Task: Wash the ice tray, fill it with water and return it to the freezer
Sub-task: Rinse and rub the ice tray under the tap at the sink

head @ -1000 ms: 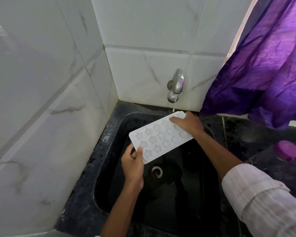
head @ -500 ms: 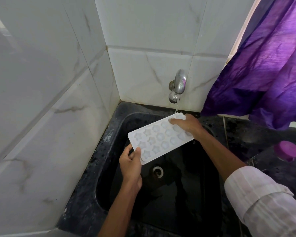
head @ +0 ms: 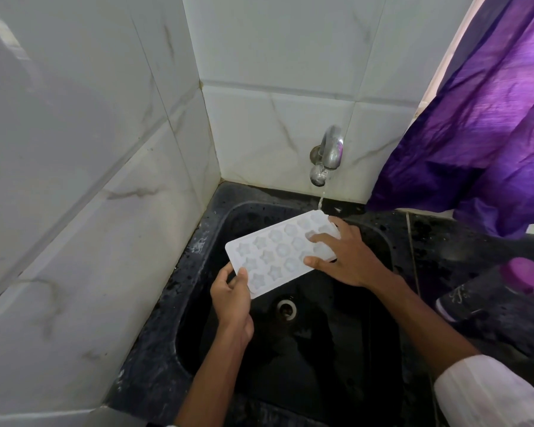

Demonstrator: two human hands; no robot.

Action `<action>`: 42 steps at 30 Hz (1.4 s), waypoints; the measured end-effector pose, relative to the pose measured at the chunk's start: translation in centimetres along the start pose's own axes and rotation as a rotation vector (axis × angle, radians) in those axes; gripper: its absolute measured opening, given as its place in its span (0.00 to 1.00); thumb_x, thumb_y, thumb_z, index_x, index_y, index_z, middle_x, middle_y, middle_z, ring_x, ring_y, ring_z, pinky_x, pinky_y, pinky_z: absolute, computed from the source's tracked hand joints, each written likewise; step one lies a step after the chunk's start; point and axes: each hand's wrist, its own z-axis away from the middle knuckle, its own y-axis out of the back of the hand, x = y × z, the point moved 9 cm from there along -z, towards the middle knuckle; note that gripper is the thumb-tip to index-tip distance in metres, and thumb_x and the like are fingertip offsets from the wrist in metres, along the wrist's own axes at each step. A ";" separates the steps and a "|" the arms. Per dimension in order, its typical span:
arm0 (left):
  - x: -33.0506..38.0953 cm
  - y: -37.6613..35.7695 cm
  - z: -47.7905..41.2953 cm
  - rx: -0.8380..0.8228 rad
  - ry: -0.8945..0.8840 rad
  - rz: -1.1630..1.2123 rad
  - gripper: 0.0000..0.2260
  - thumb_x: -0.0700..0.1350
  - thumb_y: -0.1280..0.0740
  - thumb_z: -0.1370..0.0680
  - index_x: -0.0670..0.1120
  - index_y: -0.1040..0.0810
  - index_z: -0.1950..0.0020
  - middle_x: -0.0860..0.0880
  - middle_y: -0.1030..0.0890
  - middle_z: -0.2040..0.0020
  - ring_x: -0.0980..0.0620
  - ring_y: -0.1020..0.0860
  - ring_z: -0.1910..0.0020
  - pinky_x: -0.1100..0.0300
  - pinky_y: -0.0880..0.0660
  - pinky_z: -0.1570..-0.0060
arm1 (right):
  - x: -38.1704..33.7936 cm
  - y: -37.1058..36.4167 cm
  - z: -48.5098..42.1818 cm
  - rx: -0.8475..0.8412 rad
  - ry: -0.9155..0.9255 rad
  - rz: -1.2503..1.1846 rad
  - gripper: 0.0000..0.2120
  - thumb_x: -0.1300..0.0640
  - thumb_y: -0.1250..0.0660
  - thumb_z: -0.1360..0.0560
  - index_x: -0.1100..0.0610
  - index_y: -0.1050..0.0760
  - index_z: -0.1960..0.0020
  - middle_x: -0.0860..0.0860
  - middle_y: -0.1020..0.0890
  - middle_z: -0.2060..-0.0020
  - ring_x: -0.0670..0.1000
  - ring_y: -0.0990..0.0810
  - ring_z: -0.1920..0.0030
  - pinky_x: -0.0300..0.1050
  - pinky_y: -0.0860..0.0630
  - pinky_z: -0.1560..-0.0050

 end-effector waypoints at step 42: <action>2.2 -4.4 0.0 -0.089 -0.028 0.153 0.12 0.38 0.35 0.18 0.43 0.25 0.34 0.50 0.15 0.53 0.52 0.15 0.51 0.56 0.18 0.54 | 0.2 4.0 -4.0 0.038 0.056 0.167 0.46 0.33 0.24 0.38 0.46 0.38 0.26 0.52 0.53 0.22 0.59 0.53 0.24 0.63 0.38 0.27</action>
